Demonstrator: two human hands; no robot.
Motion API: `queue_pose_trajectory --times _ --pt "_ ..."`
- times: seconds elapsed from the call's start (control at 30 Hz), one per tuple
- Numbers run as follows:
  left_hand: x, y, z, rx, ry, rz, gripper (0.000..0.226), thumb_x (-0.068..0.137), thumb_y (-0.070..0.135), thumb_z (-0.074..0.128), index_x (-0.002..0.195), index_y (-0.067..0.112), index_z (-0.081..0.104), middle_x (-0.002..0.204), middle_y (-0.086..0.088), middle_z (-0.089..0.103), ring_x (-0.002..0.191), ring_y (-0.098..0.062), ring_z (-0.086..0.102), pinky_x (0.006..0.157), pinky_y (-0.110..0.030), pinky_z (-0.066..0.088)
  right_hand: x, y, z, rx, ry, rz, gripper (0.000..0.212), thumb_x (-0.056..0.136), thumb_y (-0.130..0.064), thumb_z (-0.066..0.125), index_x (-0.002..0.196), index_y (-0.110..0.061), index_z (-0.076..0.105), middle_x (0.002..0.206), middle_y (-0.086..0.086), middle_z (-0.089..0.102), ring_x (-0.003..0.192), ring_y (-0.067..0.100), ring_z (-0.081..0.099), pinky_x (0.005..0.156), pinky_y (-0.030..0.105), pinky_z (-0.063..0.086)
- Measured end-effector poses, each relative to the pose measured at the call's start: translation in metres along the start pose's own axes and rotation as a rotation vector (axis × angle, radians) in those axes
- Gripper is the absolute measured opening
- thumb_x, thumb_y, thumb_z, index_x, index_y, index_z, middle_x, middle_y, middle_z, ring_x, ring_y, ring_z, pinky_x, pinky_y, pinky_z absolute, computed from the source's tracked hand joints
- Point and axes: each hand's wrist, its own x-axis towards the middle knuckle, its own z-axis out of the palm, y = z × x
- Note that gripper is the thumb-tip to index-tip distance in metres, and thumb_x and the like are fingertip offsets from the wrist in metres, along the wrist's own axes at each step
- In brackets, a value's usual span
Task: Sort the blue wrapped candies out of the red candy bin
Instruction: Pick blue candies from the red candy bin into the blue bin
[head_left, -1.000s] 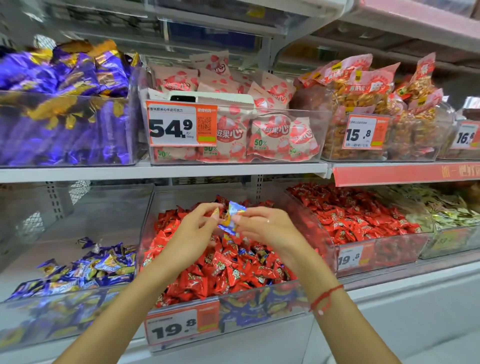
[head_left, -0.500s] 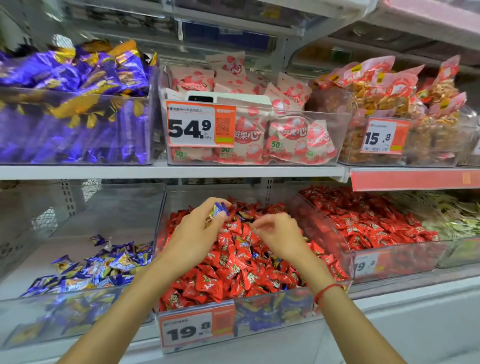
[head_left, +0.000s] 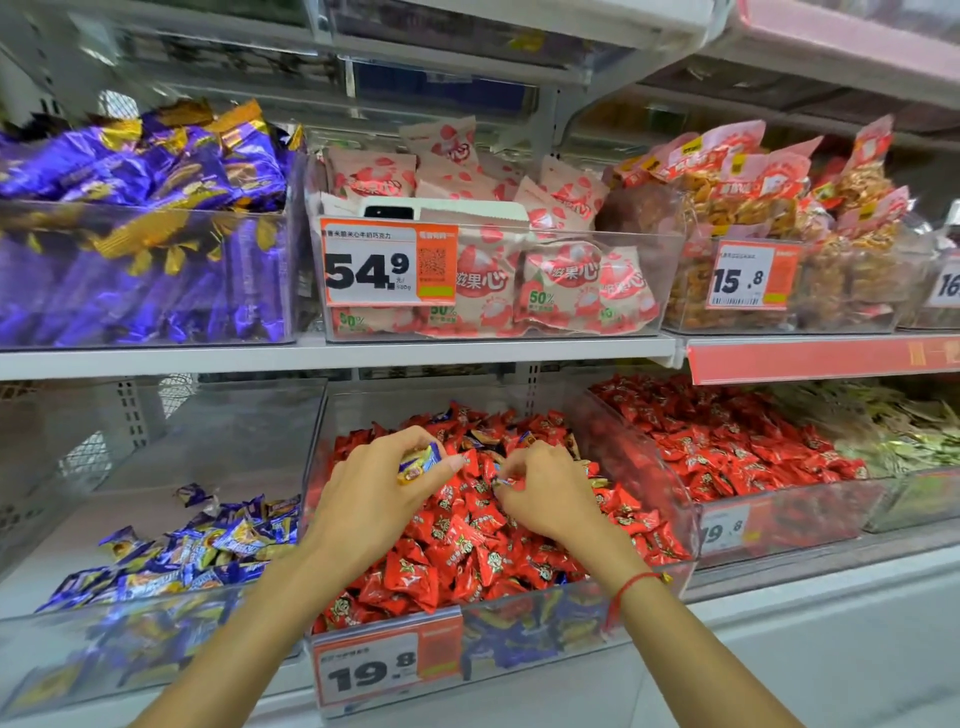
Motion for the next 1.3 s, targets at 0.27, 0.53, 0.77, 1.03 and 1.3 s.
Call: queue_pose_trajectory --times 0.27,0.53,0.77,1.03,1.3 --pt "0.003 0.012 0.011 -0.144 0.051 -0.016 0.011 0.089 0.045 0.062 0.088 0.034 0.062 0.062 0.010 0.068 0.055 -0.004 0.064 0.060 -0.033 0.055 -0.019 -0.023 -0.030 1.226 -0.124 0.251 0.015 0.091 -0.016 0.064 0.105 -0.012 0.065 0.097 0.005 0.071 0.088 0.013 0.069 0.074 0.017 0.054" --pt "0.004 0.009 0.004 -0.189 0.038 -0.083 0.014 0.093 0.039 0.058 0.103 0.033 0.063 0.079 0.015 0.072 0.063 0.003 0.068 0.056 -0.024 0.054 -0.024 -0.037 -0.027 1.316 -0.364 0.171 0.020 0.096 -0.025 0.056 0.106 -0.019 0.072 0.107 -0.004 0.071 0.088 0.007 0.062 0.078 0.019 0.051" --pt "0.004 0.005 0.001 -0.080 0.010 -0.095 0.017 0.093 0.049 0.053 0.089 0.034 0.060 0.066 0.012 0.070 0.055 -0.011 0.063 0.065 -0.038 0.053 0.002 0.023 -0.044 -0.171 0.072 0.143 0.028 0.091 -0.007 0.049 0.110 -0.017 0.066 0.117 0.006 0.065 0.107 0.028 0.060 0.084 0.037 0.048" --pt "0.000 0.007 0.000 -0.009 0.068 -0.060 0.021 0.093 0.048 0.054 0.092 0.029 0.062 0.070 0.003 0.066 0.065 -0.015 0.062 0.062 -0.034 0.046 0.005 0.049 -0.026 -0.376 -0.073 0.189 0.024 0.097 -0.017 0.052 0.120 -0.013 0.057 0.122 0.013 0.060 0.113 0.034 0.057 0.087 0.037 0.046" --pt "-0.002 0.012 0.014 -0.300 0.085 -0.076 0.013 0.092 0.044 0.058 0.089 0.034 0.066 0.075 0.006 0.072 0.072 -0.017 0.070 0.073 -0.045 0.057 -0.036 -0.009 -0.051 1.209 -0.165 0.286 0.019 0.084 -0.018 0.072 0.100 -0.008 0.070 0.097 0.007 0.074 0.088 0.014 0.072 0.076 0.020 0.057"
